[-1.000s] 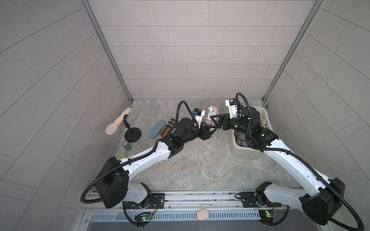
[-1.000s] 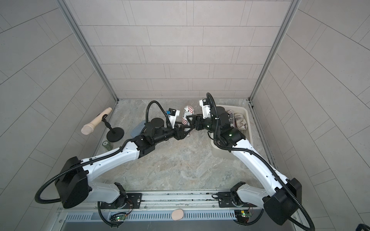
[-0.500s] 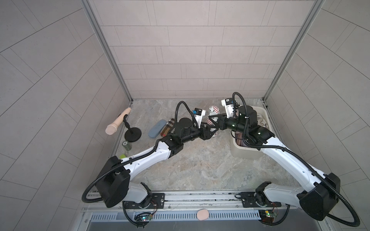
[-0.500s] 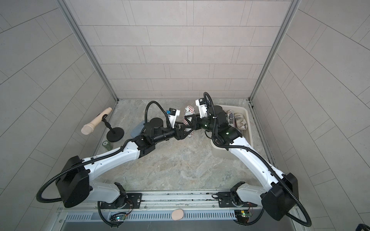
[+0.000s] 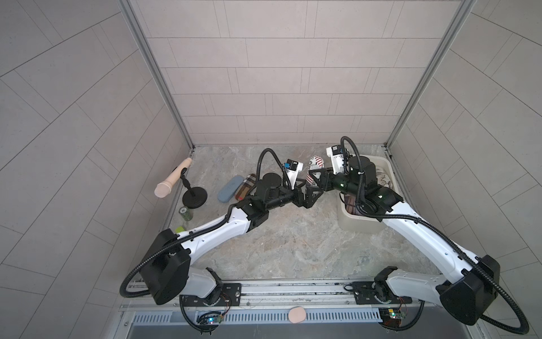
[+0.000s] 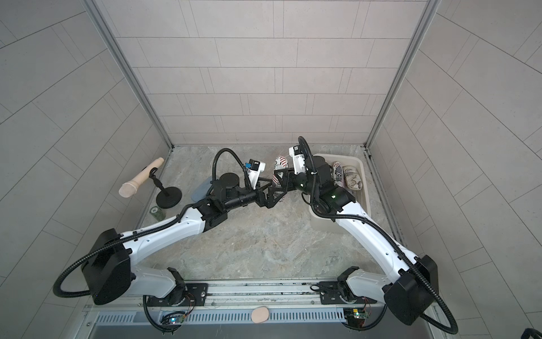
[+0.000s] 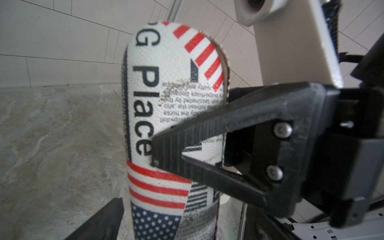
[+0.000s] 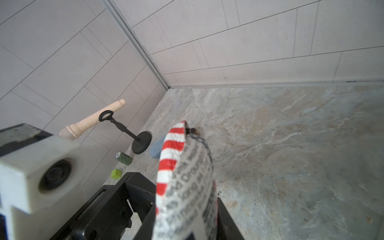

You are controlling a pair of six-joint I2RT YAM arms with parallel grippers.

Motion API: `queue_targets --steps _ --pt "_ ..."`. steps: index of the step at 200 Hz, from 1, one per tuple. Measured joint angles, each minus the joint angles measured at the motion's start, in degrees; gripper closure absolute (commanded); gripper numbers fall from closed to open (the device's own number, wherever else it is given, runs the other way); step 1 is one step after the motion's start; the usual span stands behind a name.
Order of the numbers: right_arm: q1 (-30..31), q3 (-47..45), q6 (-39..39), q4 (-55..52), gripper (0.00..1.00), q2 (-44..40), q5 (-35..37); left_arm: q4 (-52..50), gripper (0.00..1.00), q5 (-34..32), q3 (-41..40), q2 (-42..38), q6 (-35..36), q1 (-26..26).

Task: Put the glasses cases into the storage boxes
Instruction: Pick up the glasses case at the center of the board, then place the glasses case in the storage box.

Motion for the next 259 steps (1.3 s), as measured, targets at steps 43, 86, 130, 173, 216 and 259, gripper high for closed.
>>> queue_targets --steps 43,86,130,173,216,259 --pt "0.00 3.17 -0.79 -4.07 0.85 0.00 9.94 -2.16 0.00 -3.72 0.00 -1.57 2.23 0.00" --pt "0.00 3.58 -1.40 -5.99 0.85 -0.04 15.52 -2.58 0.00 -8.68 -0.15 -2.89 2.82 0.00" --pt "-0.48 3.56 -2.86 -8.68 0.85 -1.99 18.49 -4.42 0.00 -13.79 -0.52 -3.10 2.84 0.00" --pt "-2.89 3.54 -5.09 -12.11 0.85 -6.58 21.86 -6.25 0.00 -18.84 -0.63 -3.63 2.86 0.00" --pt "-9.60 1.77 -7.96 -18.56 0.86 -13.20 25.20 -7.76 0.00 -21.31 -0.63 -4.04 2.84 0.00" --pt "-16.65 -4.59 -8.94 -21.70 0.85 -17.51 25.20 -8.61 0.00 -21.51 -0.63 -4.04 2.82 0.00"
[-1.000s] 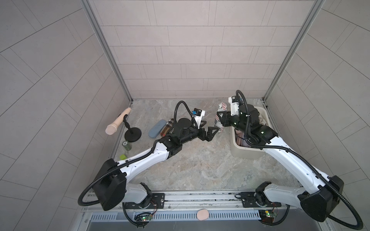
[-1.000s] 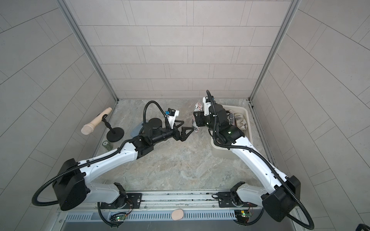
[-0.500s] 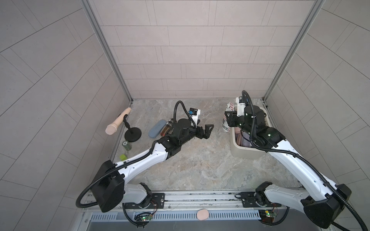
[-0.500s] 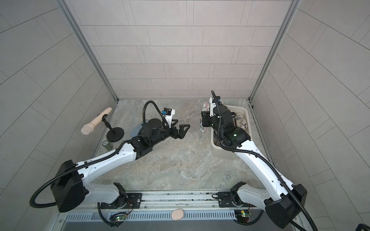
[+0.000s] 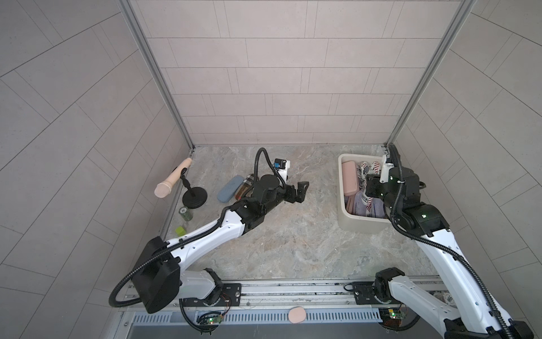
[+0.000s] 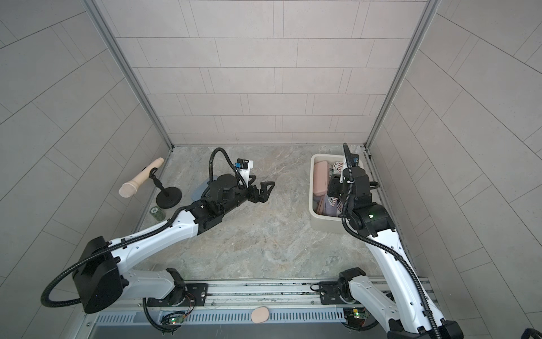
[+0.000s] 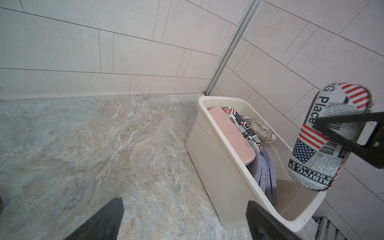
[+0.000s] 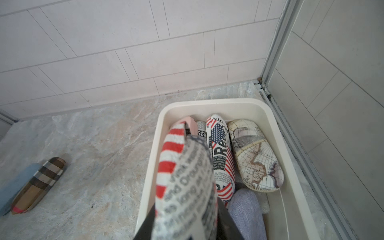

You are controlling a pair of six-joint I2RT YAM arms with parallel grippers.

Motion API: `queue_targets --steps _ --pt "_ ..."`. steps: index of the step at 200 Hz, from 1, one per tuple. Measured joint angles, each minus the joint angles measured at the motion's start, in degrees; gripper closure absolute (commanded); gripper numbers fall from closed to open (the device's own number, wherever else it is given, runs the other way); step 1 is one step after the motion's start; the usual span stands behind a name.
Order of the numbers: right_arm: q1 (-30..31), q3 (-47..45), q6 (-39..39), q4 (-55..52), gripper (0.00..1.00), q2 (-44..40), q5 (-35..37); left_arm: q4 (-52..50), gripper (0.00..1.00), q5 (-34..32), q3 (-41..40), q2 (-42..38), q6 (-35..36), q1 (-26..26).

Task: Put the glasses cases into the storage boxes
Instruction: Place the glasses case in the storage box.

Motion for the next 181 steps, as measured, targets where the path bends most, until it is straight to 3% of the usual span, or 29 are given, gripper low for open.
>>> queue_targets --steps 87,138,158,181 --pt "-0.28 -6.34 1.53 1.73 0.84 4.55 -8.24 -0.02 0.00 0.02 0.00 0.00 0.00 0.00" --pt "-0.31 -8.00 2.40 3.85 0.69 6.40 -12.48 -0.17 0.00 0.00 0.00 0.00 0.00 0.00" --pt "-0.39 -8.13 2.62 3.85 0.50 6.45 -12.81 -0.33 0.00 0.02 0.00 0.09 0.00 0.00" --pt "-0.37 -7.52 2.71 3.02 0.44 6.43 -13.60 -0.39 0.00 0.02 0.00 0.20 0.00 0.00"
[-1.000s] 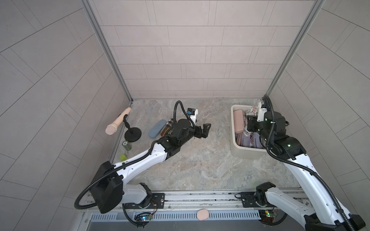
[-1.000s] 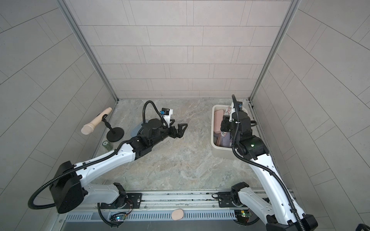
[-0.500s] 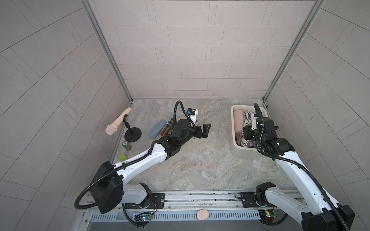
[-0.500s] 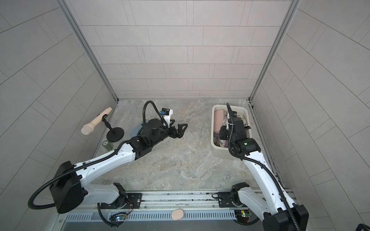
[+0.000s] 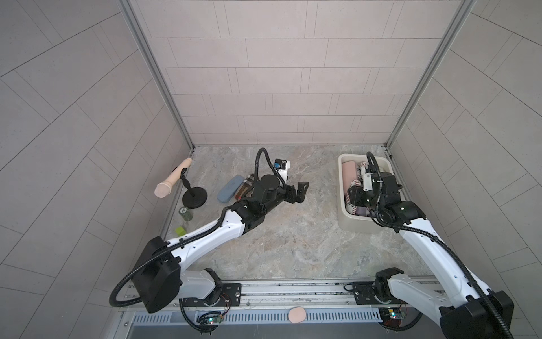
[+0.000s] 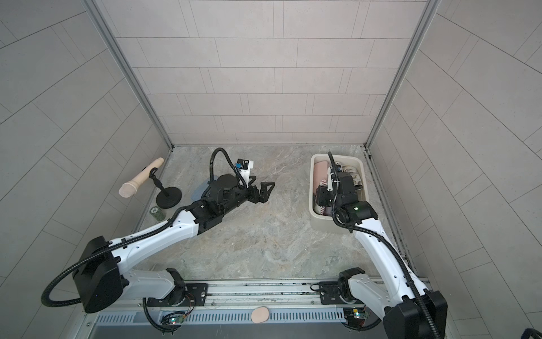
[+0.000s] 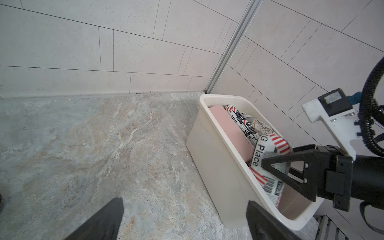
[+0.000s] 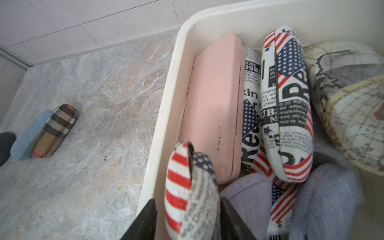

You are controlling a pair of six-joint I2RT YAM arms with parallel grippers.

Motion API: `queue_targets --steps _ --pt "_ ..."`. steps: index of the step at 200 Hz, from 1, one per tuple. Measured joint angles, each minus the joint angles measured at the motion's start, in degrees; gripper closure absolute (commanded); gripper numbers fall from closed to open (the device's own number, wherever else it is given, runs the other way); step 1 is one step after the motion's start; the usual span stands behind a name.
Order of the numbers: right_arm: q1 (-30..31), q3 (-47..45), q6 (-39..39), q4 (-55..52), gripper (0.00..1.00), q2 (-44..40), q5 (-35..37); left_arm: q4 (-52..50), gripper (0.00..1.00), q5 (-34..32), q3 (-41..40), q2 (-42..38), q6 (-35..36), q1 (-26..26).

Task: Put the glasses cases into the storage boxes
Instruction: Place the glasses case in the storage box.

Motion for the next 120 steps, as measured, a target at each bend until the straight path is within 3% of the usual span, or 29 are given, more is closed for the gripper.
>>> queue_targets --steps 53,84,107,120 --pt "0.00 1.20 -0.09 -1.05 0.44 -1.88 0.00 -0.68 0.00 -0.37 0.02 0.39 0.00 0.02" --pt "0.00 1.22 -0.11 -1.53 0.45 -3.37 0.07 -4.17 0.00 -4.85 1.51 1.33 0.00 0.46" --pt "0.02 1.22 -0.09 -2.16 0.44 -4.94 0.20 -9.99 0.00 -9.55 5.73 4.28 -0.28 3.06" --pt "0.02 1.20 -0.07 -2.27 0.39 -5.84 0.22 -13.99 0.00 -11.15 9.31 7.21 -0.50 5.97"
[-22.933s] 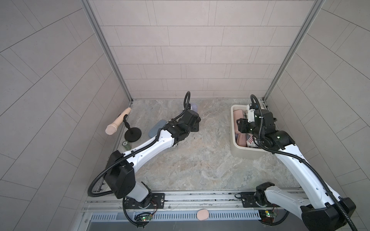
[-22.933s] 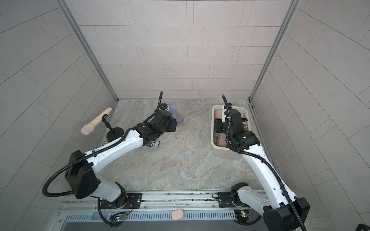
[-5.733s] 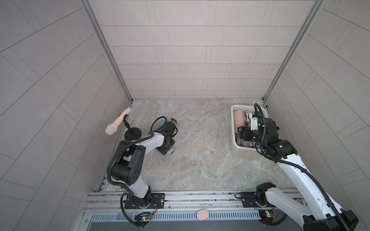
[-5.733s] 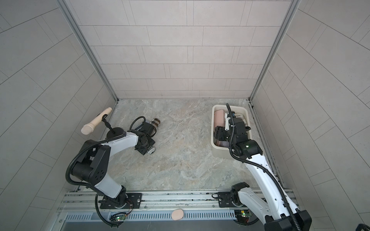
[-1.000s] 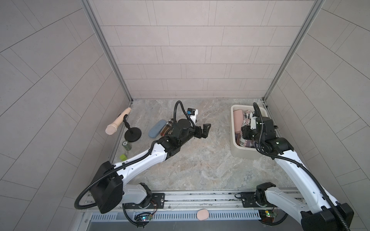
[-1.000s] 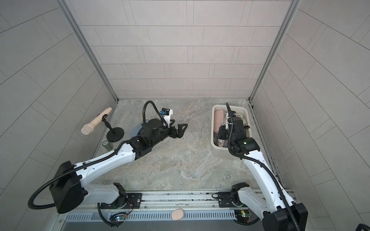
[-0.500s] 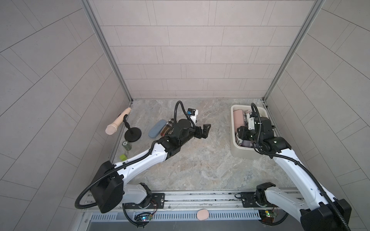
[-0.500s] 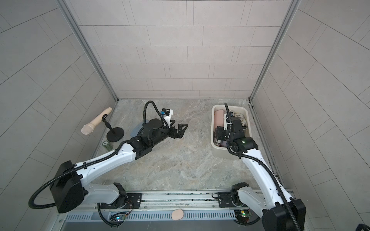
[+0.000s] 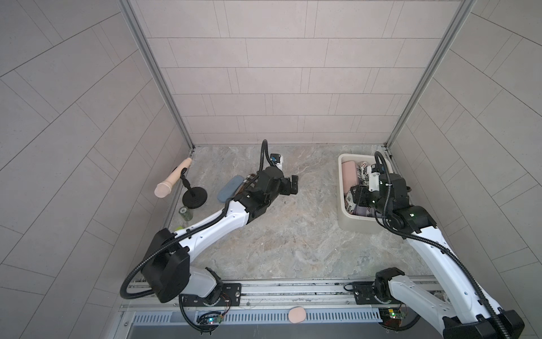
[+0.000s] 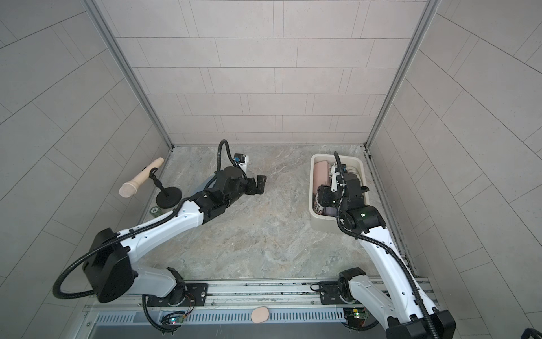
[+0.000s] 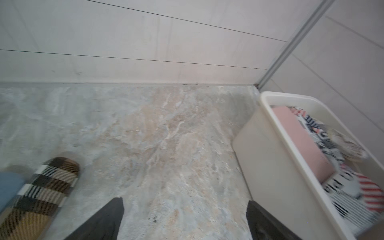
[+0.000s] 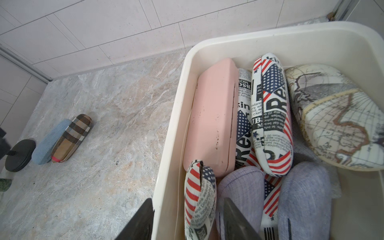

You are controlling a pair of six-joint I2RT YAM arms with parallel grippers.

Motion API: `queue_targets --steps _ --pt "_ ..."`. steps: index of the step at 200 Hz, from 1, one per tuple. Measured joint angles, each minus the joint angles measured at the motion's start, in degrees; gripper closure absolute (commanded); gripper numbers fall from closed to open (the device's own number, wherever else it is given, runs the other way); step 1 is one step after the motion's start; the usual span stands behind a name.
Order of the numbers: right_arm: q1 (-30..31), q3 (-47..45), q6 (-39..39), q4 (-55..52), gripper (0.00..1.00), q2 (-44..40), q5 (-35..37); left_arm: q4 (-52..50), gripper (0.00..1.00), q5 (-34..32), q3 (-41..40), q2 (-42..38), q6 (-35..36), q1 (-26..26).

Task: Put the glasses cases into the storage boxes
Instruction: Place the glasses case in the storage box, then pick up the glasses case at the center of the board.

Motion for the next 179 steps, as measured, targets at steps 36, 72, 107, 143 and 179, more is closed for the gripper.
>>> queue_targets --steps 36,72,107,143,179 --pt "0.00 0.00 -0.22 -0.11 0.23 -1.75 -0.04 -11.23 0.00 -1.05 10.36 11.69 -1.03 8.87" --pt "0.00 -0.02 -0.50 0.07 0.18 -2.95 -0.02 -19.91 0.00 -4.66 14.08 20.35 0.35 14.03" --pt "0.00 -0.72 -0.46 0.46 0.16 -3.17 0.02 -24.72 0.00 -5.84 16.13 25.92 2.69 15.87" --pt "0.00 -0.76 -0.46 0.72 0.16 -3.19 -0.07 -27.04 0.00 -4.55 18.36 30.29 4.02 16.76" --pt "0.00 -0.98 -0.46 1.09 0.16 -3.19 -0.07 -28.55 0.00 -4.50 19.02 30.67 5.18 17.77"
